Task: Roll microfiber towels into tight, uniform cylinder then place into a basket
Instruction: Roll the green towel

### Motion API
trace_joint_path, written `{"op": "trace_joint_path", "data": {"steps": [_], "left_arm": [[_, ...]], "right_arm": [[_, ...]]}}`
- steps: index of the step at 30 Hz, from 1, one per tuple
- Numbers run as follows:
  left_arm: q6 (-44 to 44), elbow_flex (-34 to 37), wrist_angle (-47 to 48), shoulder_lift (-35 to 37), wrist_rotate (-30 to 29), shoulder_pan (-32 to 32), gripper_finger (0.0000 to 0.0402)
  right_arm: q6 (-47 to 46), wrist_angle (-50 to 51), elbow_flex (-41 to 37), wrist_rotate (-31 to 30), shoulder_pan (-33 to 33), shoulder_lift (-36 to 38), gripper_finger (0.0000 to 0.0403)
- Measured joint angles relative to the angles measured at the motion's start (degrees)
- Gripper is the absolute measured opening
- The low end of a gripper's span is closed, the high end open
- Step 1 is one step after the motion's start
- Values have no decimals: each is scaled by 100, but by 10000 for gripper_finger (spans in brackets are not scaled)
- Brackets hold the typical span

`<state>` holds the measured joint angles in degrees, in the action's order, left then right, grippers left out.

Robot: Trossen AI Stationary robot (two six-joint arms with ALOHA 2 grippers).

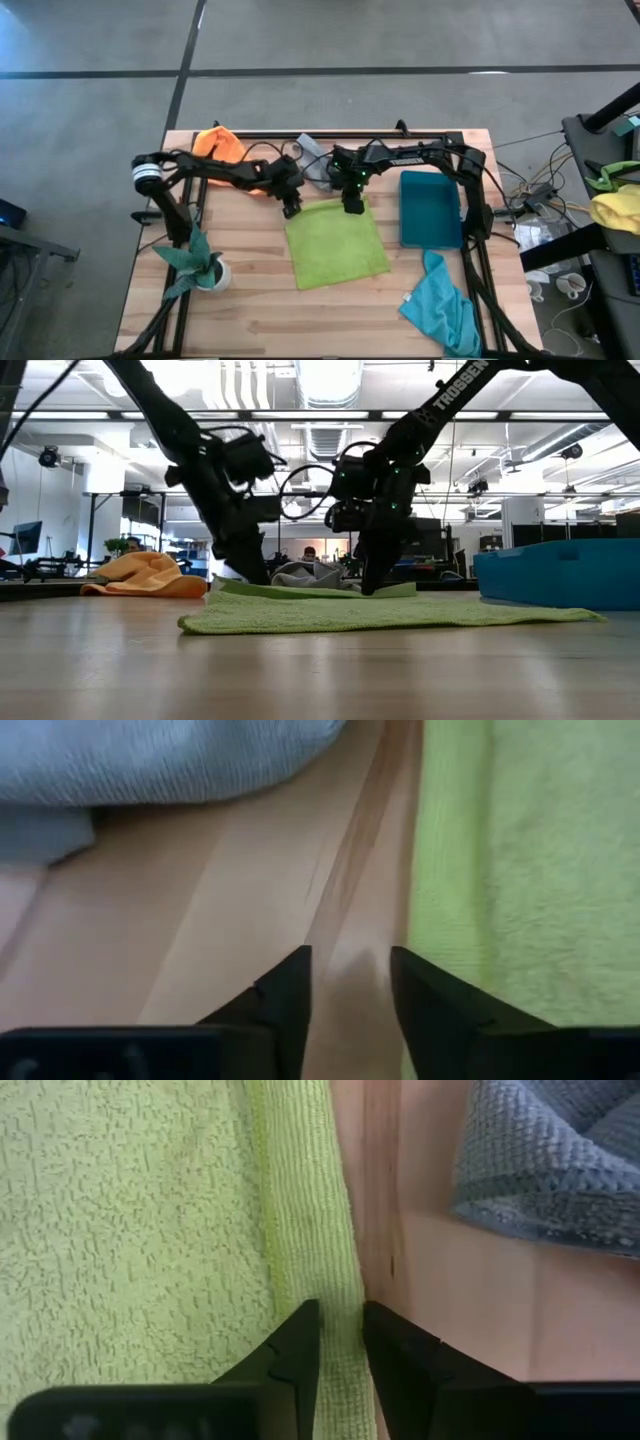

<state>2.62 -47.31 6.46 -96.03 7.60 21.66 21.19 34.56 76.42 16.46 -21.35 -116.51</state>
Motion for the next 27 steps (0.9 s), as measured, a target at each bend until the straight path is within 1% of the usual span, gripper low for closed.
{"op": "trace_joint_path", "data": {"steps": [3,5,8,11,13,15,19,23,27], "left_arm": [[2,-19,-34,-187,18,-7,153],[-3,-27,-47,-261,81,-32,159],[-1,-27,-47,-284,128,-93,161],[-1,-20,-41,-221,117,-150,155],[1,-13,22,-131,221,-153,150],[15,-3,168,-13,353,-106,149],[128,-68,288,244,370,44,149],[541,-34,225,161,623,31,162],[608,-21,142,-94,606,-12,184]], "right_arm": [[4,-12,-4,-152,36,0,67],[45,-18,-4,-220,40,0,61],[85,-22,-4,-292,38,0,52],[88,-25,-4,-404,51,0,41],[90,-25,-4,-419,51,0,36],[90,-25,-4,-430,51,-2,33],[87,-26,-4,-432,51,-4,33],[84,-31,-7,-449,51,-7,33],[37,-36,-7,-450,51,-7,33]]}}
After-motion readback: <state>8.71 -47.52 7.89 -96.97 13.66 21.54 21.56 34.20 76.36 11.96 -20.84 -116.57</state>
